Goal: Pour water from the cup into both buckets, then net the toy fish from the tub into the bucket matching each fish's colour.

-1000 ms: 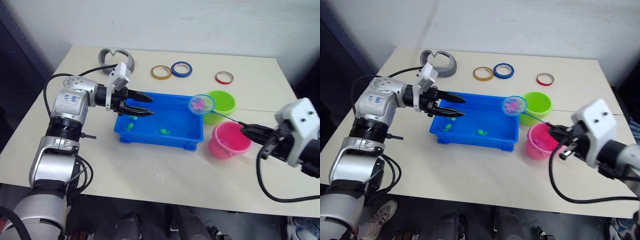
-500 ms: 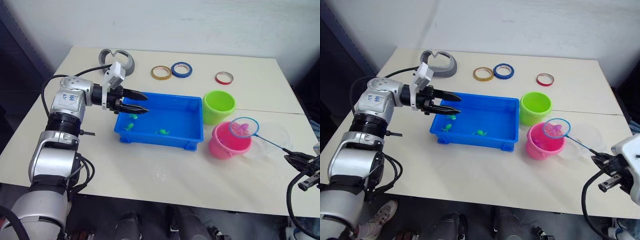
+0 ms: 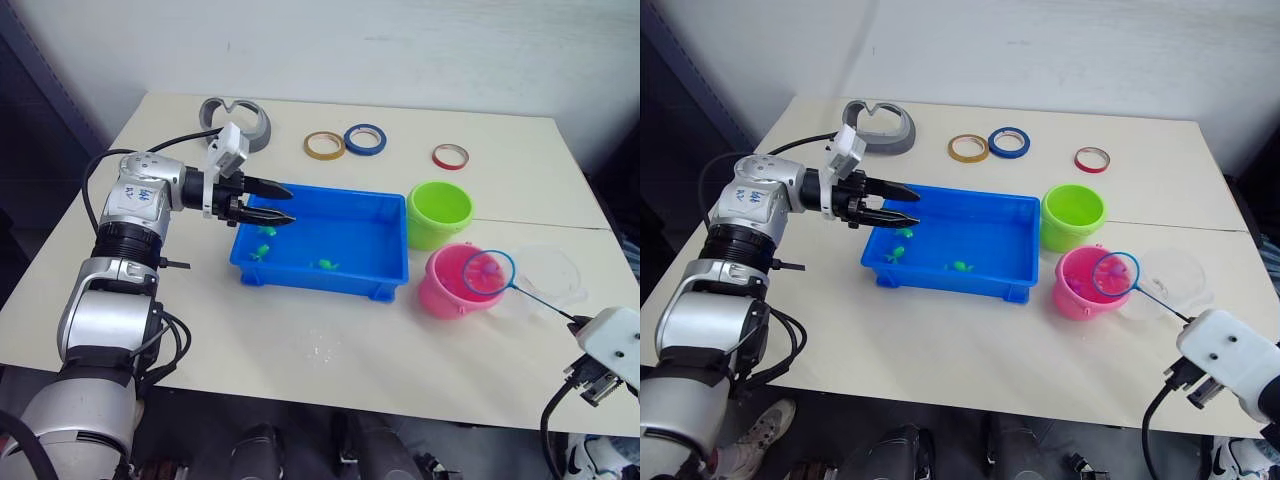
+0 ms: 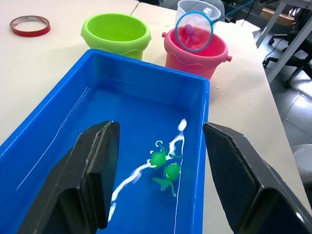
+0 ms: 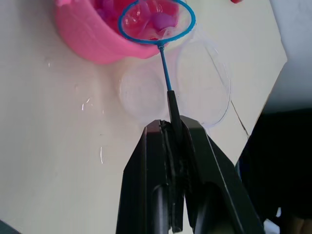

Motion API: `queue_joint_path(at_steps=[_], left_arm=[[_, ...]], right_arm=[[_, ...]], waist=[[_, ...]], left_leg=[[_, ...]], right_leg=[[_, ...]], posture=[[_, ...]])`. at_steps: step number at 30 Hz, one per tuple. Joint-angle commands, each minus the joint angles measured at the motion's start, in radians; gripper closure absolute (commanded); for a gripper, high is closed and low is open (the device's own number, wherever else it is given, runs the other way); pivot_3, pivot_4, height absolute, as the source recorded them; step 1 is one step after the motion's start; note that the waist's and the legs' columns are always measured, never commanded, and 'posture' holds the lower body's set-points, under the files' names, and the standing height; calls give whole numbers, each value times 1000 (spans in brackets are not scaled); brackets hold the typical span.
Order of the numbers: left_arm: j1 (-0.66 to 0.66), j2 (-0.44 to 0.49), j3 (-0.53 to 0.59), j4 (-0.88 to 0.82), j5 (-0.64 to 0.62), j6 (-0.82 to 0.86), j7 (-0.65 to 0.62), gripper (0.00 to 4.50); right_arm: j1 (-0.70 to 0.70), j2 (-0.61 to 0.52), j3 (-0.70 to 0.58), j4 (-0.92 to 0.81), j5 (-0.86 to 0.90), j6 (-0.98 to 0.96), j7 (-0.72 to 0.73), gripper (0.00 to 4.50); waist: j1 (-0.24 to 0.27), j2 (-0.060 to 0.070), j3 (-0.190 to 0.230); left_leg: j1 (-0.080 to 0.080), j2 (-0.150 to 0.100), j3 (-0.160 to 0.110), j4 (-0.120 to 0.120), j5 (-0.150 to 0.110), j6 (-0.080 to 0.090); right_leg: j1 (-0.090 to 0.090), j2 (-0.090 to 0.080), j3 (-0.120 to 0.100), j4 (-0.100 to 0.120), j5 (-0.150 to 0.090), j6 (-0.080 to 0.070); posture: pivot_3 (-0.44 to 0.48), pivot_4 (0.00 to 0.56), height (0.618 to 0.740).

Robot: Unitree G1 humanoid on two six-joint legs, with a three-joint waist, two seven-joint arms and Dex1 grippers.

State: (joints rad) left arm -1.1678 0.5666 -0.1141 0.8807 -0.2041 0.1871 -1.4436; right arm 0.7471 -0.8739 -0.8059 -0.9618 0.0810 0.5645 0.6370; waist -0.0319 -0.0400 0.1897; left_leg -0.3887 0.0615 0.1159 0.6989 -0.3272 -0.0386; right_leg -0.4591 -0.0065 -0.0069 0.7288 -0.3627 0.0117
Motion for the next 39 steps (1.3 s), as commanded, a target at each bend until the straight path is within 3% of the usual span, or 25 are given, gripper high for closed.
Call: queue_joint_path(at_steps=[1,13,22,29,39], left_arm=[[-28,13,30,-3,1,-14,-14,1477],[16,33,46,-58,-3,19,-9,1477],[60,42,62,-125,-11,64,8,1477],[73,47,67,-154,-15,84,15,1477],[71,62,73,-134,-9,73,28,1477]], right_arm=[[22,25,57,-83,-193,-158,-38,4500],[-9,96,180,136,-707,-537,-179,4500],[-35,157,154,230,-853,-721,-276,4500],[-57,200,135,237,-864,-771,-284,4500],[-177,173,100,104,-601,-706,-61,4500]], waist=[[0,0,0],[0,0,0],[-1,0,0],[-3,0,0],[-11,0,0]], left_leg=[[0,0,0,0,0,0],[1,0,2,2,0,-1],[2,0,3,3,1,-2],[3,0,3,5,1,-2],[2,0,2,15,0,-2]], right_leg=[[0,0,0,0,0,0],[0,-1,1,2,0,0],[0,0,1,5,0,-1],[0,-1,1,7,0,-1],[0,0,2,16,-1,-2]], posture=[[0,150,693],[0,150,693],[0,150,693],[0,150,693],[0,150,693]])
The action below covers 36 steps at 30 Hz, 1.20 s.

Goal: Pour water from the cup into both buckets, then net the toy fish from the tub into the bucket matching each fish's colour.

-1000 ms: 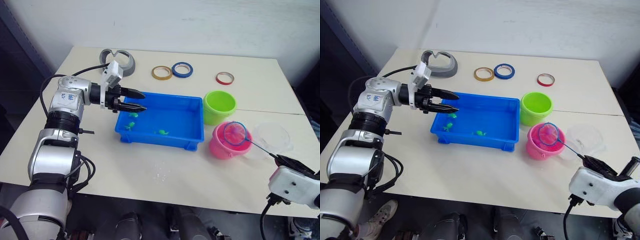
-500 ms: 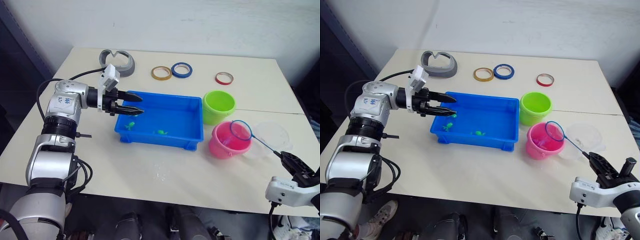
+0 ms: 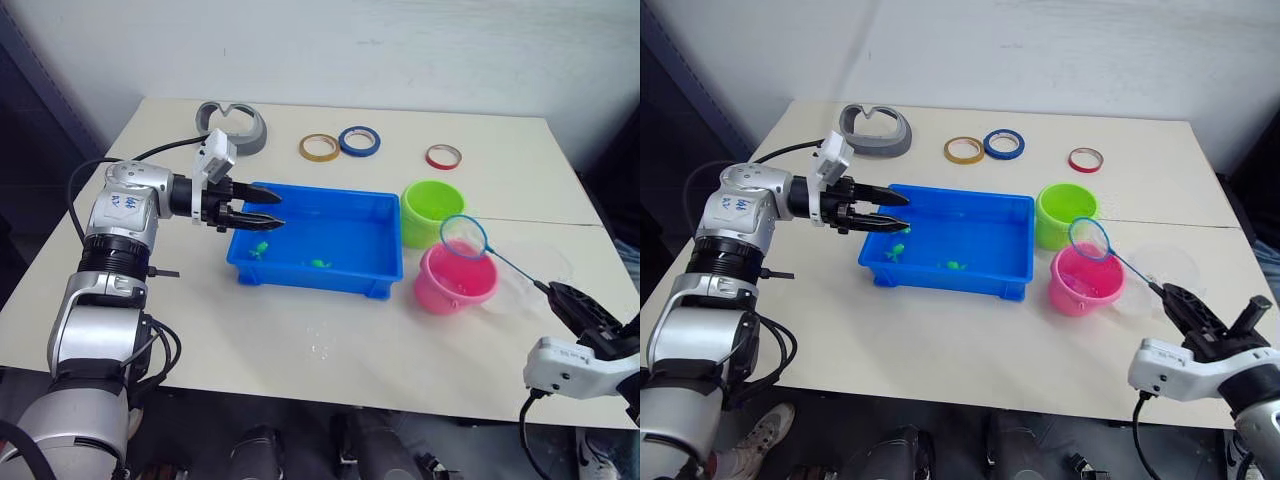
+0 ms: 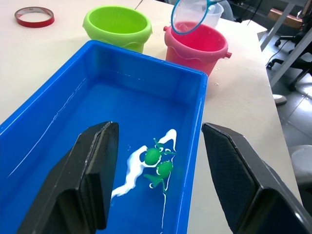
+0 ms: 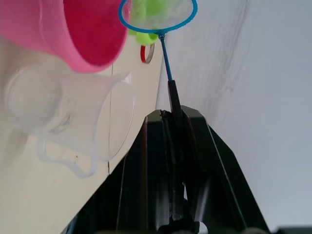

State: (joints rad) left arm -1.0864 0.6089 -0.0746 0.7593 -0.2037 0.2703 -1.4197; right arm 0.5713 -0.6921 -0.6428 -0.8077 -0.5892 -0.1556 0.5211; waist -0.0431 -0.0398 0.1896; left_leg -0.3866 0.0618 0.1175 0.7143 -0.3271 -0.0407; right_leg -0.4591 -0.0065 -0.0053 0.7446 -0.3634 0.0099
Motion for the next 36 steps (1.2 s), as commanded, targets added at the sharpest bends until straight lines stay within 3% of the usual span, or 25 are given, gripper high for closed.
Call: queue_joint_path(at_steps=[1,4,10,19,27,36], left_arm=[[-10,20,34,-11,-10,-11,5,1477],[-13,22,38,-3,-6,-15,9,1477],[4,41,44,-39,-2,3,32,1477],[151,143,76,-214,-15,83,101,1477],[303,202,143,-437,-77,221,160,1477],[417,270,180,-571,-118,299,195,1477]], right_arm=[[-7,-13,-76,-59,91,20,74,4500],[-80,-49,-75,-91,159,81,142,4500],[-363,-151,86,-75,233,297,233,4500],[-726,-226,468,47,367,640,392,4500],[-918,-185,717,185,388,731,414,4500],[-984,-152,827,217,417,804,426,4500]], waist=[[0,0,0],[-5,0,0],[-17,0,0],[-17,0,0],[-13,0,0],[-14,0,0]], left_leg=[[0,0,0,0,0,0],[0,0,0,1,0,0],[1,0,0,4,0,1],[0,1,0,3,0,1],[-1,1,-1,5,-1,2],[-1,1,-1,4,-1,2]], right_leg=[[0,0,0,0,0,0],[0,0,0,0,0,0],[1,0,1,4,0,-1],[-1,0,1,4,0,-1],[-1,-1,1,4,0,-1],[-2,-1,1,4,0,-1]], posture=[[0,150,693],[0,150,693],[0,150,693],[0,150,693],[0,150,693],[0,150,693]])
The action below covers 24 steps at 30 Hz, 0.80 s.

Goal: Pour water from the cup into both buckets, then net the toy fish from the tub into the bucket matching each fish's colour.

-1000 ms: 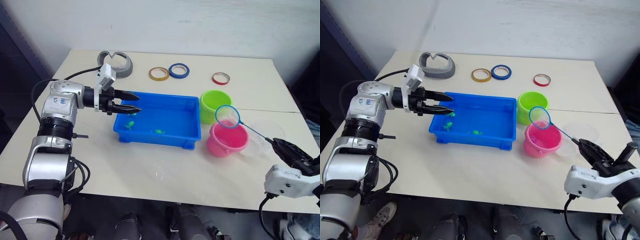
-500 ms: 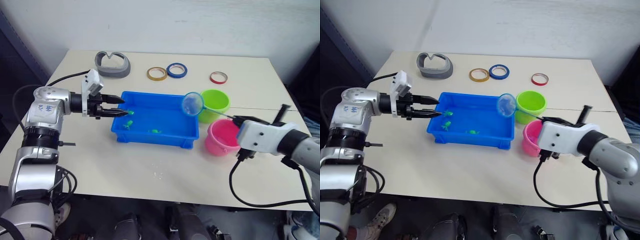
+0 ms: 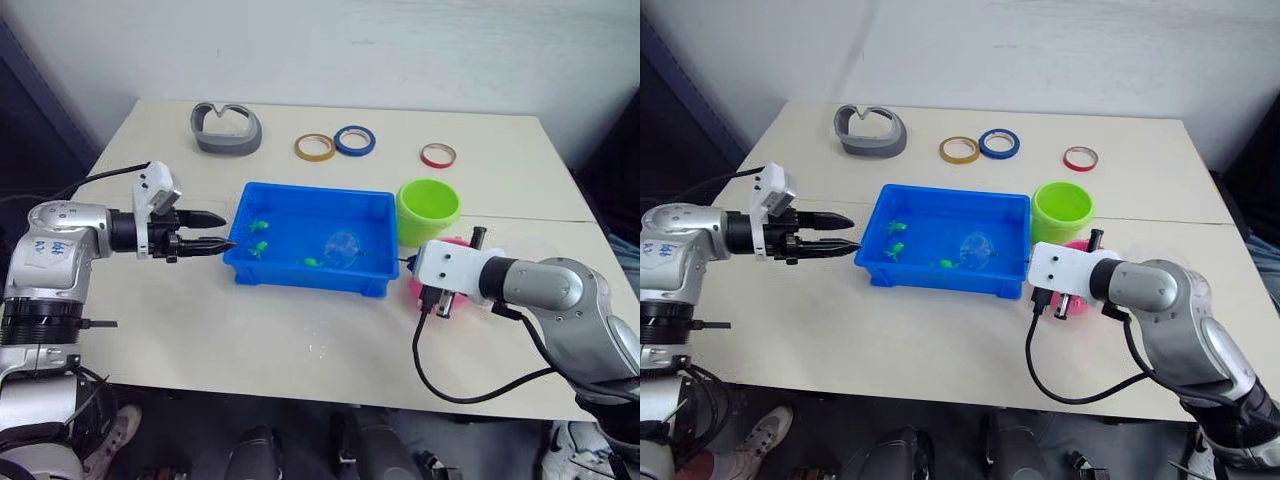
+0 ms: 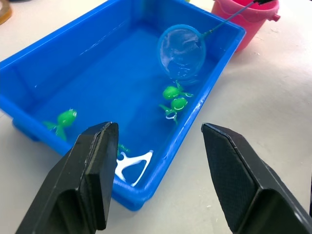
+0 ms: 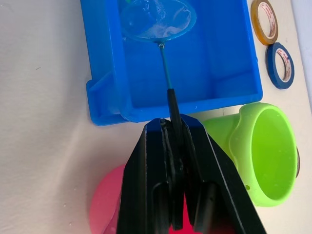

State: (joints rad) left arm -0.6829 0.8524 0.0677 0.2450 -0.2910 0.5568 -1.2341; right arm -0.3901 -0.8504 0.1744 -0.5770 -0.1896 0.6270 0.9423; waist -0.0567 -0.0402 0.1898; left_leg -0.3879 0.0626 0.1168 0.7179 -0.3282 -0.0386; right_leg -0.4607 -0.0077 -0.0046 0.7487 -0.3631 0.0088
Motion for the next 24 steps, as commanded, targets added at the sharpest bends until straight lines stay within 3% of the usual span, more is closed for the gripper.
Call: queue_joint_path(at_steps=[1,15,24], left_arm=[[18,29,39,-62,-33,16,12,1477],[19,39,35,-88,-62,35,40,1477],[24,61,44,-100,-76,44,43,1477]], right_arm=[[-29,10,22,-11,18,28,5,4500],[-111,135,164,82,-3,116,-76,4500],[-179,256,150,148,39,195,-135,4500]], waist=[[-1,0,0],[-2,0,0],[-2,0,0]], left_leg=[[0,0,0,0,0,0],[-1,0,0,0,0,0],[-1,0,0,0,0,0]], right_leg=[[0,0,0,0,0,0],[0,0,0,0,0,0],[-1,0,0,-1,0,0]], posture=[[0,150,693],[0,150,693],[0,150,693]])
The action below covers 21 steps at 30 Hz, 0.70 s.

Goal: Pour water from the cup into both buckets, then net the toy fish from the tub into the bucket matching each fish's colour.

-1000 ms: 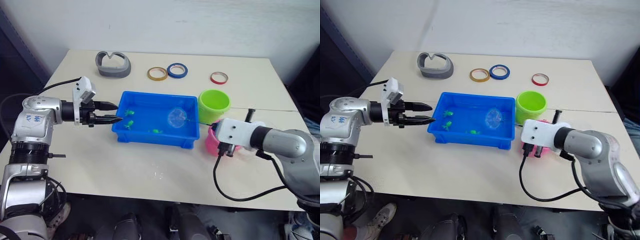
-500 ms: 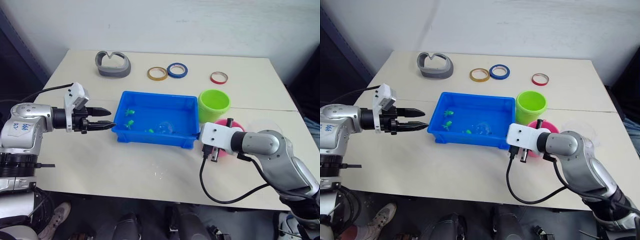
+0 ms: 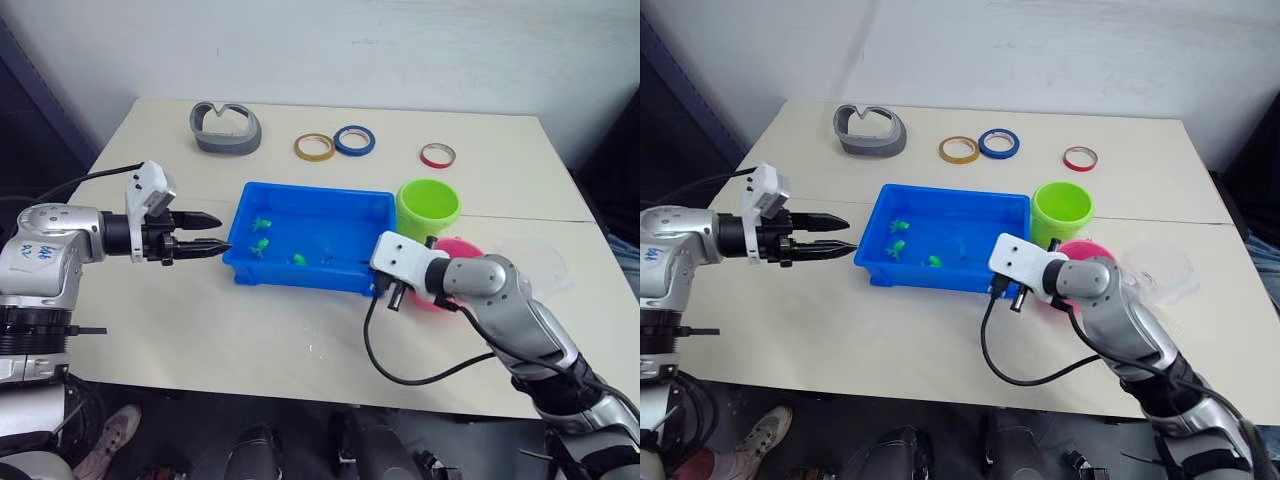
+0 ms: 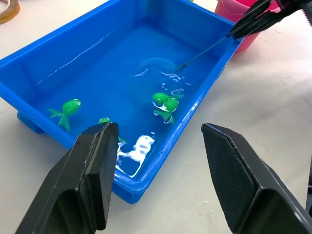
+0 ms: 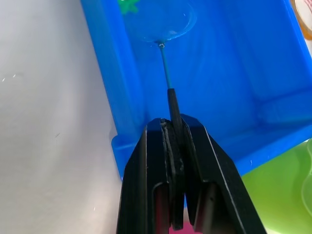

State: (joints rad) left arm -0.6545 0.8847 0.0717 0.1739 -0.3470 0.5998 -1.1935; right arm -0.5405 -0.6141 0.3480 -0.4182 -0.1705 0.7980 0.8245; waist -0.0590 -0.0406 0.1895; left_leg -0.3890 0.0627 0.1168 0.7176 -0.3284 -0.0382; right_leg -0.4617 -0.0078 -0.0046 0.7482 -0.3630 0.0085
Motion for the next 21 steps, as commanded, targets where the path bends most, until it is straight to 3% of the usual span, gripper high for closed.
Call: queue_joint_path(at_steps=[1,11,21], left_arm=[[-3,32,42,-31,-23,4,3,1477],[-8,36,40,-26,-31,7,7,1477],[-11,34,40,-27,-32,12,11,1477]], right_arm=[[-36,28,-29,-11,28,38,-18,4500],[-77,52,-58,-43,110,158,-28,4500],[-68,37,19,-36,102,136,-57,4500]], waist=[[0,0,0],[0,0,0],[-1,0,0]], left_leg=[[0,0,0,0,0,0],[-1,0,0,-1,0,1],[-1,0,0,-1,-1,1]], right_leg=[[0,0,0,0,0,0],[0,0,0,-1,0,0],[-1,0,0,-2,0,0]], posture=[[0,150,693],[0,150,693],[0,150,693]])
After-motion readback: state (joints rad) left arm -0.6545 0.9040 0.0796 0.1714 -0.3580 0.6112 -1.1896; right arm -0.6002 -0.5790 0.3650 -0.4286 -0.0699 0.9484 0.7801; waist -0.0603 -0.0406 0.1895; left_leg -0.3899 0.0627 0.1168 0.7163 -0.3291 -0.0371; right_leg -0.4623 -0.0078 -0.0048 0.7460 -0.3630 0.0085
